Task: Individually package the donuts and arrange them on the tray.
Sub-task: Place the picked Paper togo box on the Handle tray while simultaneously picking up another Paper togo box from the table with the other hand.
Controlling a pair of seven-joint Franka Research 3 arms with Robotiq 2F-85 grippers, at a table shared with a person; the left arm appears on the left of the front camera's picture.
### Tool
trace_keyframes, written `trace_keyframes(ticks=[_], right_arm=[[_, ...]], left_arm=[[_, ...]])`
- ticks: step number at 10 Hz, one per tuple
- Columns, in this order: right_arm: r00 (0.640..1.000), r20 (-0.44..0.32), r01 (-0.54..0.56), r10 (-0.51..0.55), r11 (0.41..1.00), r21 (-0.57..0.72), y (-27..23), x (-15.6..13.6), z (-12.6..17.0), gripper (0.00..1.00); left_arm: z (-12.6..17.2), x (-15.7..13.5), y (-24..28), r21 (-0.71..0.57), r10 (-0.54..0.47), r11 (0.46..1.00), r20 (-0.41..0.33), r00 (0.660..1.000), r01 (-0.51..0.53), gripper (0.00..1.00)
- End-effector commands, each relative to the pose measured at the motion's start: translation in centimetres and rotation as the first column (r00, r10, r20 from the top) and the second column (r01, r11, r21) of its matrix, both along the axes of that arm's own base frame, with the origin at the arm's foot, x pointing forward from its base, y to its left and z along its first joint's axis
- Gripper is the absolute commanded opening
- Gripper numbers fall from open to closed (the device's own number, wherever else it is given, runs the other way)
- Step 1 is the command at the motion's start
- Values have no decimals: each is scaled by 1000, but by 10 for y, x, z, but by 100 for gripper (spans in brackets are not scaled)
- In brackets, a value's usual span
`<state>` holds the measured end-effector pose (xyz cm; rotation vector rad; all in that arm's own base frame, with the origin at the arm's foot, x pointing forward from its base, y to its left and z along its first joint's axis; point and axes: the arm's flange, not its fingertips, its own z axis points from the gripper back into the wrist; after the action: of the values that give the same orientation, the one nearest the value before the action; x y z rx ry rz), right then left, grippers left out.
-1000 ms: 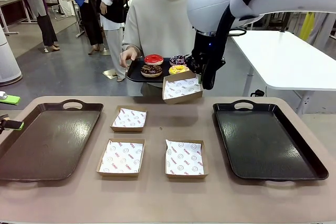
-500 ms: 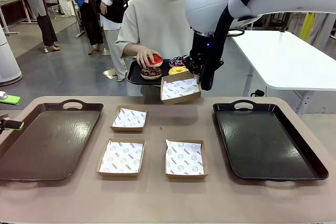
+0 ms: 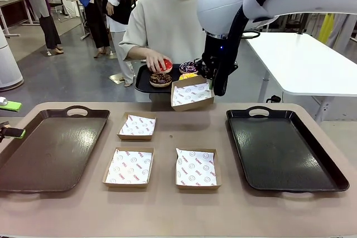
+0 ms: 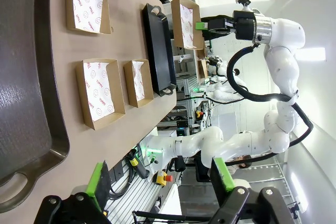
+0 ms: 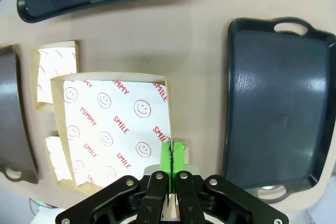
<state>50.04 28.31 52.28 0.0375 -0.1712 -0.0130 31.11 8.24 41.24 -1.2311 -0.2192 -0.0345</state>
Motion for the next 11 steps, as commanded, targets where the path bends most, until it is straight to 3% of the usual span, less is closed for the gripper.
trace_keyframes(ticks=[1,11], right_arm=[[1000,0,4,-4,1000,-1,-2,-1,-2,0],[1000,0,4,-4,1000,-1,-2,-1,-2,0]], left_arm=[[1,0,1,-14,0,1000,7,1000,0,100],[1,0,1,-14,0,1000,7,1000,0,100]])
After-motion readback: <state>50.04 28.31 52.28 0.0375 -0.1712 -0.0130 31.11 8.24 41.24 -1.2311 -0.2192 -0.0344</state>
